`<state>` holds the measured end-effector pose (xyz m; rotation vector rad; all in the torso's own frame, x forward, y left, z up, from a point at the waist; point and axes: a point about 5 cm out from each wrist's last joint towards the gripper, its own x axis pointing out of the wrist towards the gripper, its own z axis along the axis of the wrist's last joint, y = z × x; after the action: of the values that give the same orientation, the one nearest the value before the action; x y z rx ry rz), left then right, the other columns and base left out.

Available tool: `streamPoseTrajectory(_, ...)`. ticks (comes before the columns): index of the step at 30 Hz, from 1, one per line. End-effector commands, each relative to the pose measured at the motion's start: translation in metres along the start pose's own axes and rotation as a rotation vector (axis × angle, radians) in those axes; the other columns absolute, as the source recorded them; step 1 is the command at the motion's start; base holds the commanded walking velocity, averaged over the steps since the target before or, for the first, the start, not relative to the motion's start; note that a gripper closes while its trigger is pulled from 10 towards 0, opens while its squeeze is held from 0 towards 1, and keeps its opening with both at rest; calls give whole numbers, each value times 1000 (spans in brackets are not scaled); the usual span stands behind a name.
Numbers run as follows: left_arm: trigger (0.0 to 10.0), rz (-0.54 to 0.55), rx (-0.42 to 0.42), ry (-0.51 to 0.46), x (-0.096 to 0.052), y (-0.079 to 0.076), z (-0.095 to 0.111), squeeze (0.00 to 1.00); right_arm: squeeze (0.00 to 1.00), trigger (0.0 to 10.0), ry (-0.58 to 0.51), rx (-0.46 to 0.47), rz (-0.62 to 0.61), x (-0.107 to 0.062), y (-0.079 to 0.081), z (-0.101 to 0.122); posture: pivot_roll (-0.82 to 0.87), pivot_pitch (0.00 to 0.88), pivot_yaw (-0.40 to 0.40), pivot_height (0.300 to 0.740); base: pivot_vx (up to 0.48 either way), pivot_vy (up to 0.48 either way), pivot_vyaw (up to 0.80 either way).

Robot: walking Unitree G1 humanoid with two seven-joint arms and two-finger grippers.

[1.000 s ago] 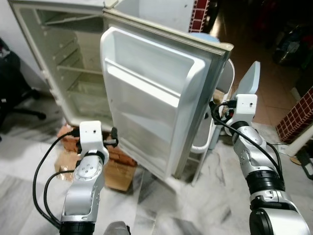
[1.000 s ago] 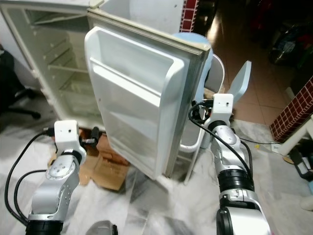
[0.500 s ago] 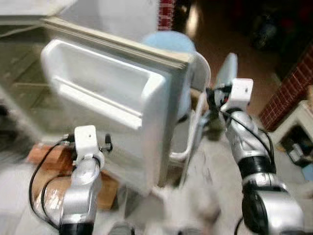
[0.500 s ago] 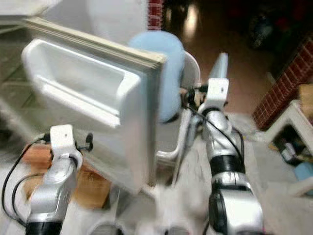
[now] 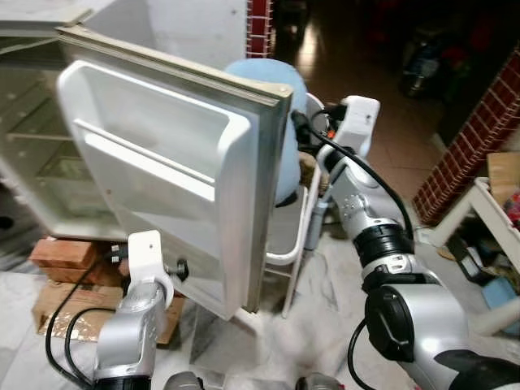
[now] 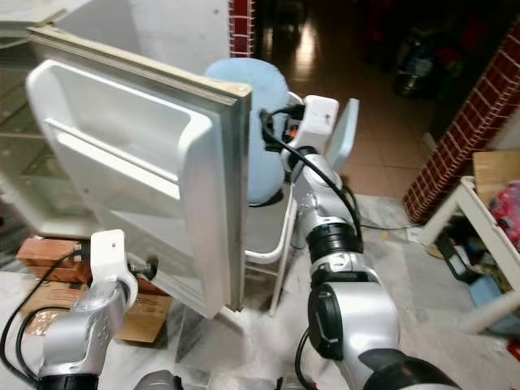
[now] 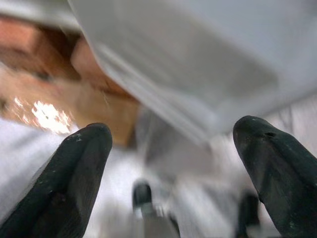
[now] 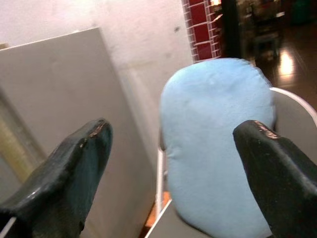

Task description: Restocking fridge

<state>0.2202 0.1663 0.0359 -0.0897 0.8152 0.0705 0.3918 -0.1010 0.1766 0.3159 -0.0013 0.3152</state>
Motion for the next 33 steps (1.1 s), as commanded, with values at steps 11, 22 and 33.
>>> streamPoseTrajectory(11, 10000, -245, 358, 80, 0, -35, 2, 0, 0, 10000, 48, 74, 653, -18, 56, 8, 70, 0, -7, 740, 0, 0, 0)
streamPoseTrajectory(22, 10000, -246, 430, 49, -2, -37, 7, 0, 0, 10000, 125, -14, 589, -13, 48, -3, 87, 0, -13, 740, 0, 0, 0)
streamPoseTrajectory(33, 10000, -35, 347, -151, 2, -21, 35, 0, 0, 10000, 62, -114, 354, 4, 43, -1, 109, 0, -21, 740, 0, 0, 73)
